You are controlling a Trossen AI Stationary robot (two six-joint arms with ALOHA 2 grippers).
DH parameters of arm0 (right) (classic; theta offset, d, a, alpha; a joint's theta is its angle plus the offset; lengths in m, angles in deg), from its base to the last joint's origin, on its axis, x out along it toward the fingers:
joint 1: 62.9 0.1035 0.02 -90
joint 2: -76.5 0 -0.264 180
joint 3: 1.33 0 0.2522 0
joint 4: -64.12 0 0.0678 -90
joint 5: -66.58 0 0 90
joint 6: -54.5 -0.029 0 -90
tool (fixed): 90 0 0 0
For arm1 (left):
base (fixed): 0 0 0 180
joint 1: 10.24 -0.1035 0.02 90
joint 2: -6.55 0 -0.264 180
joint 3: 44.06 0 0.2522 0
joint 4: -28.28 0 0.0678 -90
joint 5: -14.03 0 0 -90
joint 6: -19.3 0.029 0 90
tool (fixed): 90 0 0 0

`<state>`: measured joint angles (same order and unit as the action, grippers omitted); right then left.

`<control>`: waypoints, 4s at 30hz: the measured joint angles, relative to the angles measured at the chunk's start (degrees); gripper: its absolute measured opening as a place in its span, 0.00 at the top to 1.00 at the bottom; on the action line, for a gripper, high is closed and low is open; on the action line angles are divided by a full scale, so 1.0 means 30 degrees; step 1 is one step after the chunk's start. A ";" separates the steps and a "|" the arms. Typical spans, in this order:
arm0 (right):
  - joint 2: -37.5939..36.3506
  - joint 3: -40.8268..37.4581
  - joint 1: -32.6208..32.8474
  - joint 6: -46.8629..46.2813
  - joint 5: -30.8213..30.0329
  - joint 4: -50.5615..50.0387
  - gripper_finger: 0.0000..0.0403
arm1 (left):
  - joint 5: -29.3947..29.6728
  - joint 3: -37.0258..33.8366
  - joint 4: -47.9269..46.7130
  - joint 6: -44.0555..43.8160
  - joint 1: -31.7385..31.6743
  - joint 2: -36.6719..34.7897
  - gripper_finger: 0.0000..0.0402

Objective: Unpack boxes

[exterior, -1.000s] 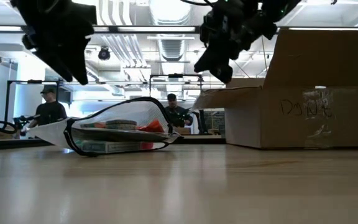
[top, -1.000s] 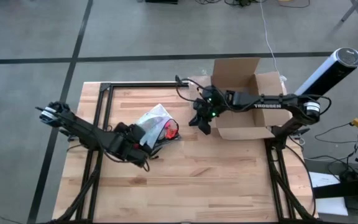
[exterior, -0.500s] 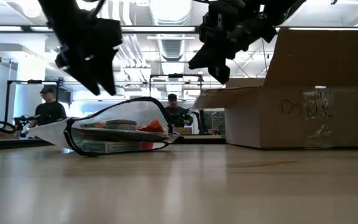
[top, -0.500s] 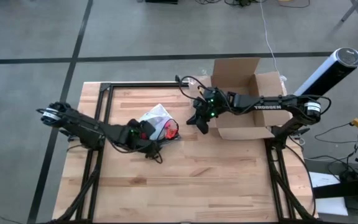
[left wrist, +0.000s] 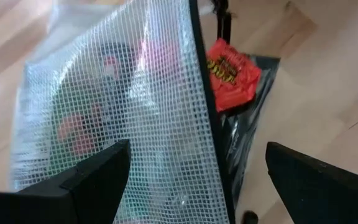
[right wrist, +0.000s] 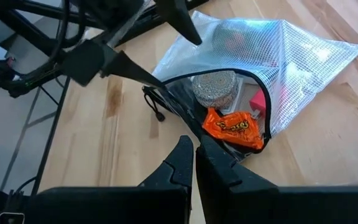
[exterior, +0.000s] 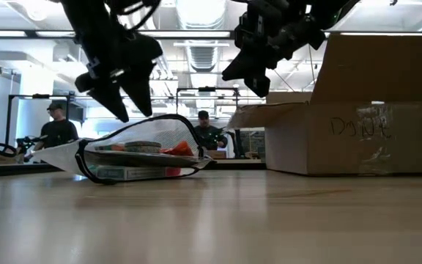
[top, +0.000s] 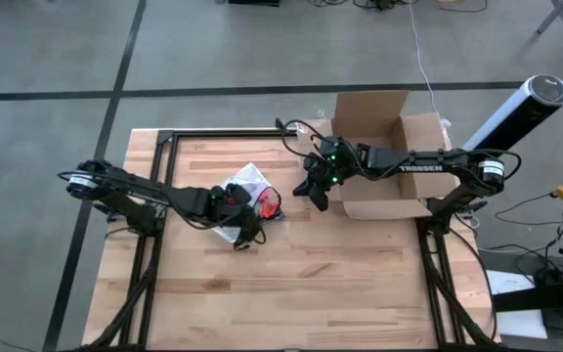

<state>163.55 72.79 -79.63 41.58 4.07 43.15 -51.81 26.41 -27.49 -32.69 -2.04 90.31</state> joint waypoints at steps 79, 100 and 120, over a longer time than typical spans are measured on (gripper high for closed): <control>0.6042 0.1596 0.7337 0.6835 -1.1624 0.2113 1.00 | -0.4782 -0.1948 0.2393 0.6840 -1.3114 -0.1843 0.67; 0.7817 0.1588 0.6735 0.6810 -1.1610 0.2294 1.00 | -0.6181 -0.1953 0.2500 0.7925 -1.3128 -0.0860 1.00; 0.7826 0.1588 0.6062 0.6630 -1.1660 0.2517 1.00 | -1.0401 -0.1953 0.2611 0.6495 -1.1870 0.1001 1.00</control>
<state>187.02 77.56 -61.45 61.47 -30.91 50.70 -83.02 20.55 -19.66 -13.20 -37.65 93.31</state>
